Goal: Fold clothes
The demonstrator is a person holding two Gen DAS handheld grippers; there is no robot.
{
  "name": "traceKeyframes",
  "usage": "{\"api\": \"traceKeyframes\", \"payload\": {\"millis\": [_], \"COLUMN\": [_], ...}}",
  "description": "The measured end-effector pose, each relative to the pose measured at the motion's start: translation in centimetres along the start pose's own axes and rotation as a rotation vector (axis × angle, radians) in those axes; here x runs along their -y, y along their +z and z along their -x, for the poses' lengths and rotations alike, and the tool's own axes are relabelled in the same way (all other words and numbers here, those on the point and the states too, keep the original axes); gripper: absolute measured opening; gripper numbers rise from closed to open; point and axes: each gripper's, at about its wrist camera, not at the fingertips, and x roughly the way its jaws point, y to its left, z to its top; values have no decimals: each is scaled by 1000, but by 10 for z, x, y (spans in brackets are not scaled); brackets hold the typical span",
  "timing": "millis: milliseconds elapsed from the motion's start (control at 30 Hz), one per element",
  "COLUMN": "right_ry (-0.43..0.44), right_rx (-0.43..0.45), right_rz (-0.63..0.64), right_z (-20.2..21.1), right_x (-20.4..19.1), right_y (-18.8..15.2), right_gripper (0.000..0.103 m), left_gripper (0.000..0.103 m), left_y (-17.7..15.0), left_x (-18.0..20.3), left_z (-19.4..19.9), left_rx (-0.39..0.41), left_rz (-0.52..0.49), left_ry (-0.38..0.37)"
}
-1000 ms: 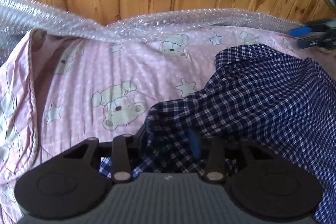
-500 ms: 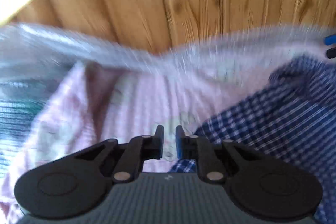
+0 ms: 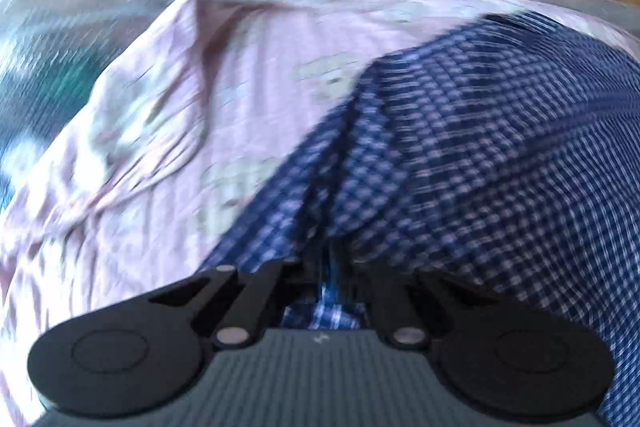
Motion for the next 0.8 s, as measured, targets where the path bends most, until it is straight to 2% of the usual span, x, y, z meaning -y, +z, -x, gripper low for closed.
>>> {"api": "traceKeyframes", "payload": {"millis": [33,67,100,133,167,200,233,333,367,433,467,500,533,567,600,667,733,800], "right_ry": [-2,-4,1,7,29,55,81,91,94,100,103,106,89,71,60,41,100,153], "right_rx": [17,36,83,131,173,195,217,147,122,74,49,25,-11,-48,-36,-7,100,187], "right_rz": [-10,-18,-25,-32,-49,-54,-58,-37,-30,-15,-8,-1,-29,-60,-55,-39,-92,-134], "right_z": [6,11,19,27,32,32,32,15,10,-1,-7,-13,-12,-11,-8,-1,5,-2], "right_x": [-1,-3,-8,-12,-16,-19,-23,-23,-23,-24,-24,-24,-12,1,5,11,12,4], "right_y": [5,10,18,27,36,46,56,52,51,48,47,45,41,37,41,51,84,118], "right_gripper": [20,22,27,33,46,51,51,50,48,48,57,57,57,55,48,46,46,62], "left_gripper": [8,17,31,40,45,45,45,43,43,58,60,49,41,38,41,48,48,48], "left_y": [2,7,15,24,31,36,35,31,23,7,0,1,6,18,29,53,76,98], "left_x": [-5,-9,-5,-1,3,9,14,29,30,15,7,-3,-8,-6,-4,-1,3,9], "left_z": [4,8,11,11,10,10,7,-2,-8,-11,-12,-10,-10,-14,-19,-29,-39,-50], "left_rx": [-6,-4,17,27,38,45,28,-25,-55,-73,-83,-95,-101,-80,-59,-17,24,64], "left_rz": [19,29,18,6,-8,-27,-51,-127,-149,-131,-110,-62,-39,-43,-47,-55,-63,-74], "left_ry": [18,30,28,32,24,7,-7,-43,-24,7,15,10,25,25,25,25,25,23]}}
